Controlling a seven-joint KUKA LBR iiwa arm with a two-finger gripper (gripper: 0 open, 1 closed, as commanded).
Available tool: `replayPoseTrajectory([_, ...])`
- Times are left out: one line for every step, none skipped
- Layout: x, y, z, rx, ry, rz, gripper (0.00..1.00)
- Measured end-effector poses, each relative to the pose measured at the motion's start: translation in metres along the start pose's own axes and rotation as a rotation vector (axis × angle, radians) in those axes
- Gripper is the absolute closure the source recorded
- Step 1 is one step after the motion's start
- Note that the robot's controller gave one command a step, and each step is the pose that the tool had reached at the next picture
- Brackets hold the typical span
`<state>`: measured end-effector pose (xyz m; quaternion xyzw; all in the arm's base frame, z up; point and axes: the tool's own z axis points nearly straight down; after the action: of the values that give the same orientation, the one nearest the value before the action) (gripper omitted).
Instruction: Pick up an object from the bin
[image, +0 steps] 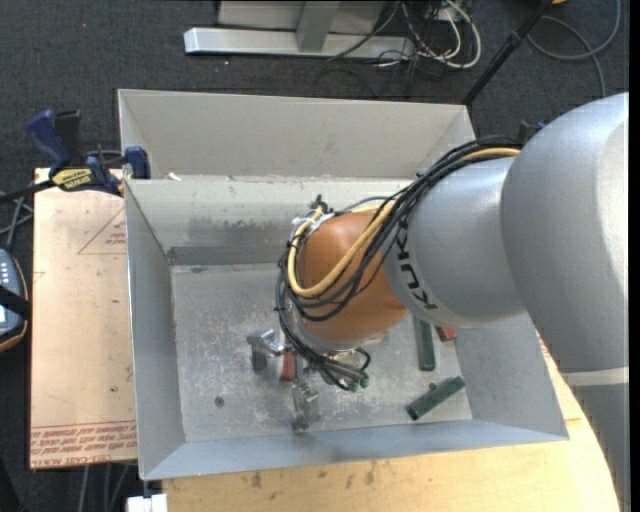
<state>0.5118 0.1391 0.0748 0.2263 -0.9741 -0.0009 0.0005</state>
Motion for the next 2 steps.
replayPoseTrajectory([0.000,0.000,0.000,0.000,0.000,0.000,0.00])
replayPoseTrajectory([-0.020,-0.023,-0.003,-0.001,-0.002,-0.072,0.00])
